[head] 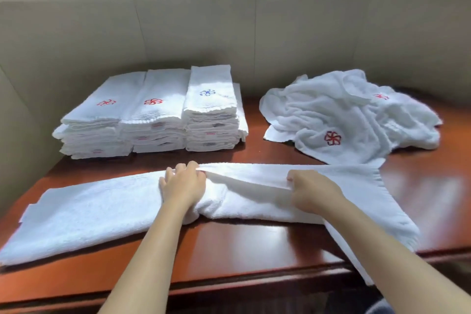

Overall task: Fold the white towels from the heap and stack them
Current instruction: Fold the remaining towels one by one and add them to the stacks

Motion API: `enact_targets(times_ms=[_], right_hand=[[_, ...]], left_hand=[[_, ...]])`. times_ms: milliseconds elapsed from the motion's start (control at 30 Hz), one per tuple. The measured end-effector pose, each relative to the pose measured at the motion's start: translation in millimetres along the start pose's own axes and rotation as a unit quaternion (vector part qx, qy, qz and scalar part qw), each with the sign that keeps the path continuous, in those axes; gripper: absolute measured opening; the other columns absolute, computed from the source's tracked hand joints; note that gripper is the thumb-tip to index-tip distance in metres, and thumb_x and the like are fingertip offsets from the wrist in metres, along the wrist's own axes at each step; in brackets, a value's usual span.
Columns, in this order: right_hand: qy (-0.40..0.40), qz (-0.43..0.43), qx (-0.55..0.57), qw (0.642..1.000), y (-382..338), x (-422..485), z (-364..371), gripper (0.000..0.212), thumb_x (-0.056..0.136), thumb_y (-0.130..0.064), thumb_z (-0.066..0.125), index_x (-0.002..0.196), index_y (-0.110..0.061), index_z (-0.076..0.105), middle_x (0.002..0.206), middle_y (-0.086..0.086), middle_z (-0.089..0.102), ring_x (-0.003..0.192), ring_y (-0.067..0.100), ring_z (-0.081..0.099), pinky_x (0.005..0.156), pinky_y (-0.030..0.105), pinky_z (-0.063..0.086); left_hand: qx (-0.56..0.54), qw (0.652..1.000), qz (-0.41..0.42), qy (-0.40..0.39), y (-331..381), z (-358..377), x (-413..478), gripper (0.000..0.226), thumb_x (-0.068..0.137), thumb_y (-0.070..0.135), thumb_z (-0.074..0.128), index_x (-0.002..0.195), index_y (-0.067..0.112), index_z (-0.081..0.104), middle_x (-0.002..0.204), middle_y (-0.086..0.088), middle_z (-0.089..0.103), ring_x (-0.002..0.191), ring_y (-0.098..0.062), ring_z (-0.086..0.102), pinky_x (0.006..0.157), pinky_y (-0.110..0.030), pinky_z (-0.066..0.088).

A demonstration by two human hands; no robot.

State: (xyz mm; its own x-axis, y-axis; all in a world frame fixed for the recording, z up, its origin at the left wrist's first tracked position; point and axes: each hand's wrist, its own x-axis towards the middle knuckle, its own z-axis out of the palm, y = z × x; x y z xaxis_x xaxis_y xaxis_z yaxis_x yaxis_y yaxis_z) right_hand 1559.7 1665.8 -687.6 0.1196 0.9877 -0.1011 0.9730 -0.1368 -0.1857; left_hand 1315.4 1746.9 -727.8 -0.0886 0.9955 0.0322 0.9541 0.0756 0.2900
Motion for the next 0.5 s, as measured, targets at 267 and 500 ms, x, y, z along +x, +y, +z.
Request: enact_targets(times_ms=[267,500], right_hand=[[0.1,0.227,-0.092,0.965,83.8,9.1,-40.8,0.023,0.084,-0.011,0.058,0.106,-0.017,0.058,0.116,0.003,0.06,0.109,0.026,0.057,0.082,0.031,0.036],[0.223,0.283,-0.077,0.93,97.5,38.6,-26.3,0.043,0.086,-0.003,0.047,0.127,-0.015,0.051,0.126,0.012,0.053,0.127,0.038,0.035,0.111,0.063,0.004]], left_hand=[[-0.024,0.999,0.028,0.037,-8.1,6.5,5.4,0.033,0.095,0.036,0.036,0.122,0.028,0.053,0.132,-0.003,0.052,0.126,-0.025,0.038,0.104,-0.043,0.027],[-0.018,0.998,0.033,0.051,-9.4,7.4,7.3,0.033,0.096,0.037,0.038,0.122,0.027,0.054,0.132,-0.003,0.053,0.127,-0.025,0.04,0.105,-0.042,0.029]])
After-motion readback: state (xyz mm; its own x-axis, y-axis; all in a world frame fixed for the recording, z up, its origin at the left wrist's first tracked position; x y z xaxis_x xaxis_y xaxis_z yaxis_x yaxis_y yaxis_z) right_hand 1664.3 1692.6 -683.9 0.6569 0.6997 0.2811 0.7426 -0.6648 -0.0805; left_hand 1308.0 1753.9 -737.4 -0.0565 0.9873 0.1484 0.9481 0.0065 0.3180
